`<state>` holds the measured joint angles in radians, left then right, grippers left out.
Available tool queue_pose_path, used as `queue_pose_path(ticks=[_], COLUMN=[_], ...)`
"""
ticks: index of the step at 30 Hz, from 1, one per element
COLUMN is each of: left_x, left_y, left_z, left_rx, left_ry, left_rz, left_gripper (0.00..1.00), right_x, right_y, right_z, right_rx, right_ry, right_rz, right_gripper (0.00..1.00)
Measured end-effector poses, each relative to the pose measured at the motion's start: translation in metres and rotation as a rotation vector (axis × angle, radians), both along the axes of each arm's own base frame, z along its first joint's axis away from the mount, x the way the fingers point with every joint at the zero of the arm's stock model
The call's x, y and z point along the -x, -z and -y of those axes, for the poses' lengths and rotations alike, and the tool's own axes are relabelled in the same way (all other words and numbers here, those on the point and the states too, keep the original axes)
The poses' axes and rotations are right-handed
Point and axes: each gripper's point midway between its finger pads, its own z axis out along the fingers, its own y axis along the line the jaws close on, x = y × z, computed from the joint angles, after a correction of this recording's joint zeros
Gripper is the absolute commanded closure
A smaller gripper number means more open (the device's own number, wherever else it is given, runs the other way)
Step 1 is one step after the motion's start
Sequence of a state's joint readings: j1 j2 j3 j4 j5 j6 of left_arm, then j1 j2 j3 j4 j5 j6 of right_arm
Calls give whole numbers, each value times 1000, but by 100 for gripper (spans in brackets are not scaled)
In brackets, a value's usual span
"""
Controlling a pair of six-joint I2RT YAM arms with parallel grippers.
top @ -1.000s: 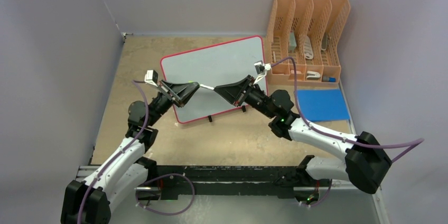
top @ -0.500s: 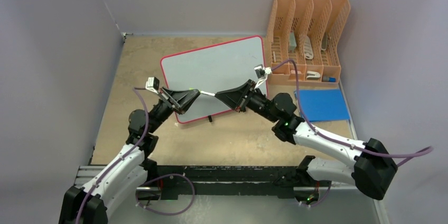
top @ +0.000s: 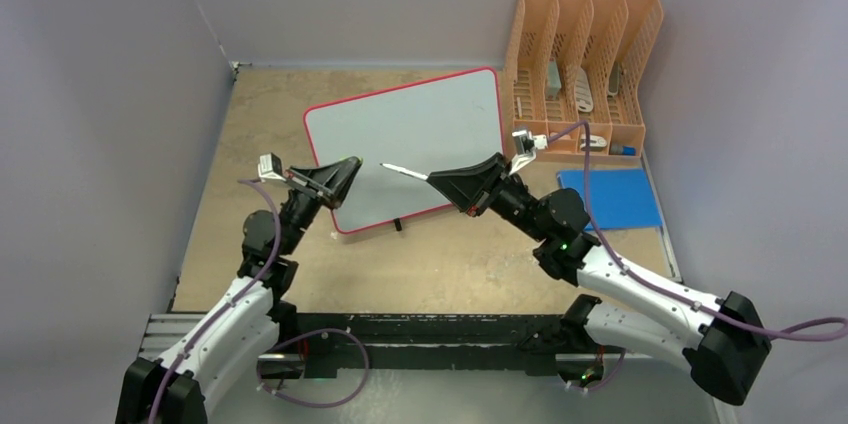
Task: Write a sentence on the whiteboard
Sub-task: Open the pen cap, then place the pen cap at the center of the board.
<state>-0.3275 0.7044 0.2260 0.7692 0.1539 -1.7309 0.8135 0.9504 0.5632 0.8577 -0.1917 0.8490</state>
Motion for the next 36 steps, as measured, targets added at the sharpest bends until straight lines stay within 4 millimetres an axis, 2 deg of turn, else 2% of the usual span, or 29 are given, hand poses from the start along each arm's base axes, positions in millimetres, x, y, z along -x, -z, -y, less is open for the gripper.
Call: queue_pose_path(ticks=[6,11,14,16,22,30,36], left_x=[2,7,9,10,24,53,69], left_y=[19,18,26,37,90,122,175], left_z=[17,31,37,40,44,80,94], left_rx=[-173,-407,-539,-610,-822,-1094,-1334], left_ry=[68,134,188,223,351,526,630], left_rz=[-30,6,13,0,-109,-114,-212], left_gripper=[100,100,100,100,100,100,100], right_x=[-7,-16,-22,-26,-37,-49,-56], right_y=[4,-9,-15,-15,-8,-10,-9], right_z=[9,21,30,34,45,60,73], right_rx=[52,76,88,100,156,219,246], right_ry=[75,165,224,258,344,451,527], right_rz=[1,28,43,45,38,49,30], right_gripper=[100,100,100,100,100,100,100])
